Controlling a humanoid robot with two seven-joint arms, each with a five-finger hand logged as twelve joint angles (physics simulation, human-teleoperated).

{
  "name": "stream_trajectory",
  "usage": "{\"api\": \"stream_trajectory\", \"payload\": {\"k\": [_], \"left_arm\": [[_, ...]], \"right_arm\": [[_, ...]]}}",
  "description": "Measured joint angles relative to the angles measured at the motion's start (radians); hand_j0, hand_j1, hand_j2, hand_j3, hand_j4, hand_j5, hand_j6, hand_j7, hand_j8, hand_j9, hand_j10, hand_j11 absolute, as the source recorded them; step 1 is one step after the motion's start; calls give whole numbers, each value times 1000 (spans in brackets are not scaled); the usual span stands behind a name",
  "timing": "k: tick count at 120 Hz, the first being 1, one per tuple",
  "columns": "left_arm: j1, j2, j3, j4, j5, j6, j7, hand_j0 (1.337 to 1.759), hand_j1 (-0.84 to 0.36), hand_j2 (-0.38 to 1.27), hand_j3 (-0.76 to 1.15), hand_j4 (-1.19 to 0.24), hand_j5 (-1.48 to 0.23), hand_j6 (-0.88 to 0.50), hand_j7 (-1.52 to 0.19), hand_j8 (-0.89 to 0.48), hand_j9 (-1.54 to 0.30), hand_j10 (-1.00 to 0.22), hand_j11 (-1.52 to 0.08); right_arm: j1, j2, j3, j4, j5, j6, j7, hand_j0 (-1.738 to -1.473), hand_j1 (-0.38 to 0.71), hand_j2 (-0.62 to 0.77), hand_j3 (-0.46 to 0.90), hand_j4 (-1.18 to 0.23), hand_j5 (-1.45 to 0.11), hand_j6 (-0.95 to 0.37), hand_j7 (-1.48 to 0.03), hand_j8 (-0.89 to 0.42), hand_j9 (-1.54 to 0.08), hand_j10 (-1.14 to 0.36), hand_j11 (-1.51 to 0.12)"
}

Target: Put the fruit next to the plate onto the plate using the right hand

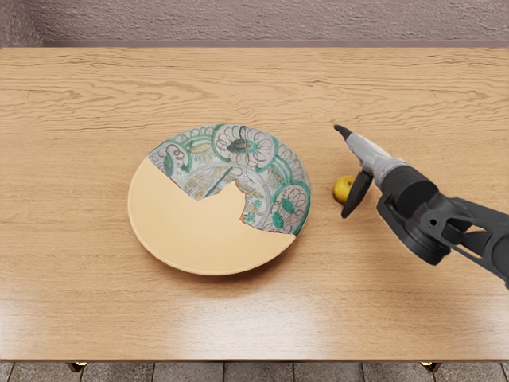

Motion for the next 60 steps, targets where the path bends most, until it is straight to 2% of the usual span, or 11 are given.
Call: {"api": "stream_trajectory", "payload": {"k": [22, 60], "left_arm": [[0, 0, 0, 0, 0, 0, 0, 1658, 347, -3, 0, 5, 1, 6, 1, 6, 0, 4, 0], [0, 0, 0, 0, 0, 0, 0, 1658, 347, -3, 0, 5, 1, 6, 1, 6, 0, 5, 0]], "right_arm": [[-28, 29, 0, -35, -38, -42, 0, -1658, -349, 2, 0, -2, 0, -3, 0, -3, 0, -2, 0], [-56, 40, -1, -44, -79, -80, 0, -1658, -349, 2, 0, -2, 0, -3, 0, -2, 0, -2, 0]]}}
